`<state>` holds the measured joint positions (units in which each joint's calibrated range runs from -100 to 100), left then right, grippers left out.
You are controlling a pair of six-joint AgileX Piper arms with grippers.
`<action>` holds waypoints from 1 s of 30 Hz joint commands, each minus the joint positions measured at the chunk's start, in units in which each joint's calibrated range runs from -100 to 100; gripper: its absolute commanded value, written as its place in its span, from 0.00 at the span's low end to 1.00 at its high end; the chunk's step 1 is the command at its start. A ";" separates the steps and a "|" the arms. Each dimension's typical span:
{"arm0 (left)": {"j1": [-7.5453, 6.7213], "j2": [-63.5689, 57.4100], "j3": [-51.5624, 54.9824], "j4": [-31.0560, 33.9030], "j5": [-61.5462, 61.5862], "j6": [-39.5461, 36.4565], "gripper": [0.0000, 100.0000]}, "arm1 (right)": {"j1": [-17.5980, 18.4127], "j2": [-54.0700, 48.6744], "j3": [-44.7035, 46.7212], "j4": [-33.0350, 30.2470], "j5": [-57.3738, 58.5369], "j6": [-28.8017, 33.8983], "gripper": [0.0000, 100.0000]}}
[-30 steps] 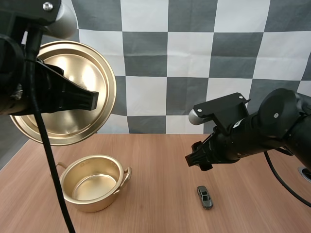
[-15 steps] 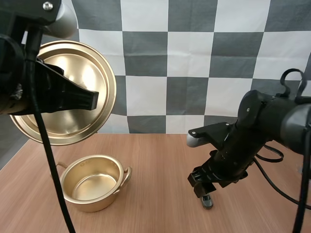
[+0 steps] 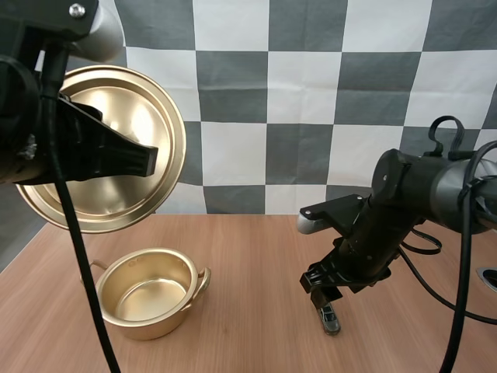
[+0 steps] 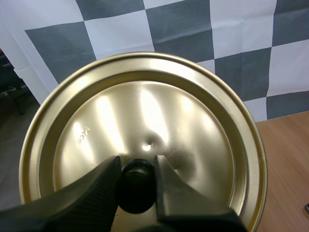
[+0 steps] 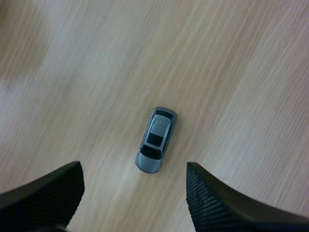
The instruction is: Open the pot, put the car inside, and close it
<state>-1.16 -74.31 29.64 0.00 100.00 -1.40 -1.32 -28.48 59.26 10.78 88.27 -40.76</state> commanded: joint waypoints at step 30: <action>0.04 -0.02 -0.05 0.00 0.00 0.04 0.00 | 0.05 19.83 0.01 0.53 -9.08 -2.70 1.00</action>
<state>-1.16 -74.31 29.64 0.00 100.00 -1.40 -1.32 -8.64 59.26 11.26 79.45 -43.24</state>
